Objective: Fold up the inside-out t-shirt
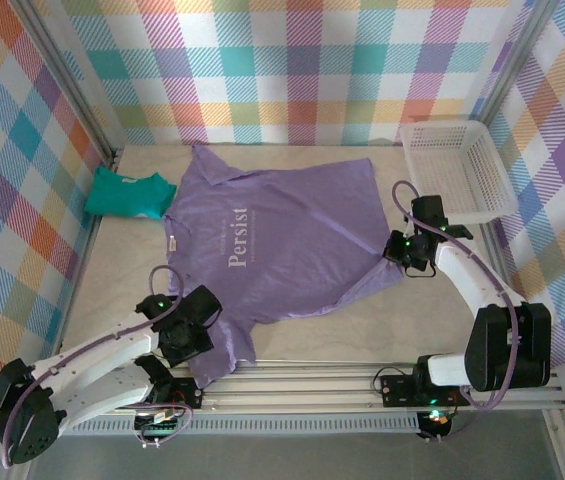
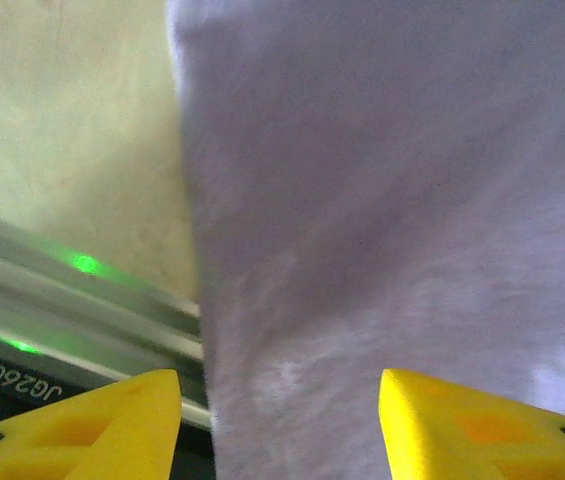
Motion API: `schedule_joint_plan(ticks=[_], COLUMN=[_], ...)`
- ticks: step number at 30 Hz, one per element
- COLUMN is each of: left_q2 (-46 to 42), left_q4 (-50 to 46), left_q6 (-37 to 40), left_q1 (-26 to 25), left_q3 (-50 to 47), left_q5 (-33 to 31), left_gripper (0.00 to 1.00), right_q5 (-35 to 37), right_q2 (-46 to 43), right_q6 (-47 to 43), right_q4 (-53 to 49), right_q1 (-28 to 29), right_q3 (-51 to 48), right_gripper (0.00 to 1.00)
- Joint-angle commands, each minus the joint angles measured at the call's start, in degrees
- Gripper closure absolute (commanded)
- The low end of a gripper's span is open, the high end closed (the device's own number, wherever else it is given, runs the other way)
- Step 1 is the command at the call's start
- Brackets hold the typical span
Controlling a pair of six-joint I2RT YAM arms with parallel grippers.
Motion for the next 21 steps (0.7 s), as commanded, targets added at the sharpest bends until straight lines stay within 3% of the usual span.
schedule_joint_plan(ticks=[1, 8, 13, 21], left_q2=[1.60, 3.75, 4.80, 0.88], left_q4=[1.28, 6.88, 10.53, 8.56], left_q6=[-4.93, -3.86, -3.10, -2.32], left_q1=[-0.62, -1.08, -1.05, -1.02], left_q3=[-3.30, -6.24, -6.85, -5.60], left_q5=[4.33, 5.65, 5.23, 2.53], left_gripper=[0.45, 0.47, 0.62, 0.88], right_q5=[-1.66, -2.33, -2.79, -1.02], right_q2=[-1.06, -0.65, -0.95, -2.22], right_q6=[-1.45, -1.50, -1.24, -1.84], right_q4=[1.30, 1.80, 1.66, -0.30], right_q1=[-0.27, -0.27, -0.29, -0.27], right_q3=[-0.20, -0.77, -0.98, -0.98], right_gripper=[1.00, 1.00, 1.00, 1.00])
